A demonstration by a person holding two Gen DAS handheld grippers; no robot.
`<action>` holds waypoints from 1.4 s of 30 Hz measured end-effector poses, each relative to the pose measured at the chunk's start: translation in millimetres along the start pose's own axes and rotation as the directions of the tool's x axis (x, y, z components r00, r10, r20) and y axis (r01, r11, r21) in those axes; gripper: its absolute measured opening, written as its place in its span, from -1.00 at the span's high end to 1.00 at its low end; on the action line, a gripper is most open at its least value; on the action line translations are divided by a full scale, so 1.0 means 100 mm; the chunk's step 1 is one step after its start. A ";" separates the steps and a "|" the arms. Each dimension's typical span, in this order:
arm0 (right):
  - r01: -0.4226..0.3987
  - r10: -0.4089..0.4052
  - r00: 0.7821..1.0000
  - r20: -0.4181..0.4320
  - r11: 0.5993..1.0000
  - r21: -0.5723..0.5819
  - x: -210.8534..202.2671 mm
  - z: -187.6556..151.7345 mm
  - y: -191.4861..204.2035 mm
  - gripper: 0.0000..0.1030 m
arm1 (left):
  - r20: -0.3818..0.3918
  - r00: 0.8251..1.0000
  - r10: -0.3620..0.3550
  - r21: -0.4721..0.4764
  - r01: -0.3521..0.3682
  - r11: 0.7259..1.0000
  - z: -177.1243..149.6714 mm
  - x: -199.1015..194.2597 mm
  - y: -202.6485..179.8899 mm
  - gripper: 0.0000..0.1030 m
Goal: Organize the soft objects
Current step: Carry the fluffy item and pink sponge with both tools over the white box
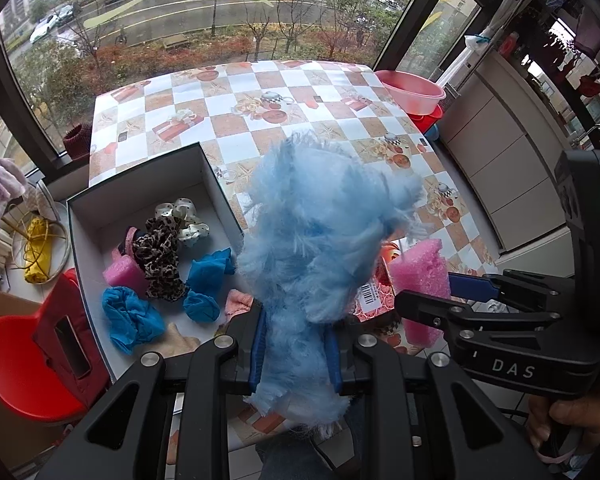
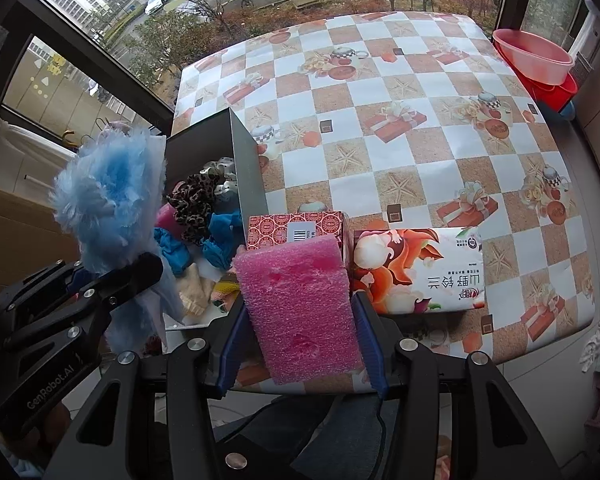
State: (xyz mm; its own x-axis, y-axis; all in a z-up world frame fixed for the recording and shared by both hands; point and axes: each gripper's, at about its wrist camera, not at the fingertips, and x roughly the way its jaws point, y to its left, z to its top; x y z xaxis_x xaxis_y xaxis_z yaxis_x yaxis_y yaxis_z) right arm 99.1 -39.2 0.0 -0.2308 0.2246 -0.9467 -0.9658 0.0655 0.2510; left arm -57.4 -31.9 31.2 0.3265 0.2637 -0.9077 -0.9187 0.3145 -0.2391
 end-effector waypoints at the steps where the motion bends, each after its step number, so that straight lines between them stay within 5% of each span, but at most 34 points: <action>1: 0.000 0.000 1.000 -0.002 1.000 -0.004 0.01 0.00 0.02 -0.01 | 0.000 1.000 0.001 -0.005 -0.001 1.000 -0.01 0.00 0.02 0.47; 42: 0.001 -0.007 0.999 -0.051 0.994 -0.113 0.17 0.09 0.40 -0.01 | 0.000 1.000 0.014 -0.135 -0.014 0.991 -0.10 -0.02 0.49 0.47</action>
State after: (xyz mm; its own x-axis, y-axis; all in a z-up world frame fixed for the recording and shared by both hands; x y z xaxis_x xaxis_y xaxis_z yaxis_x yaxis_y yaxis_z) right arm 57.3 -23.6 -3.8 -0.2302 0.1741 -0.9574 -0.9731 -0.0446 0.2259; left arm -105.0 -26.3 18.2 0.3132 0.2684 -0.9110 -0.9449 0.1844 -0.2706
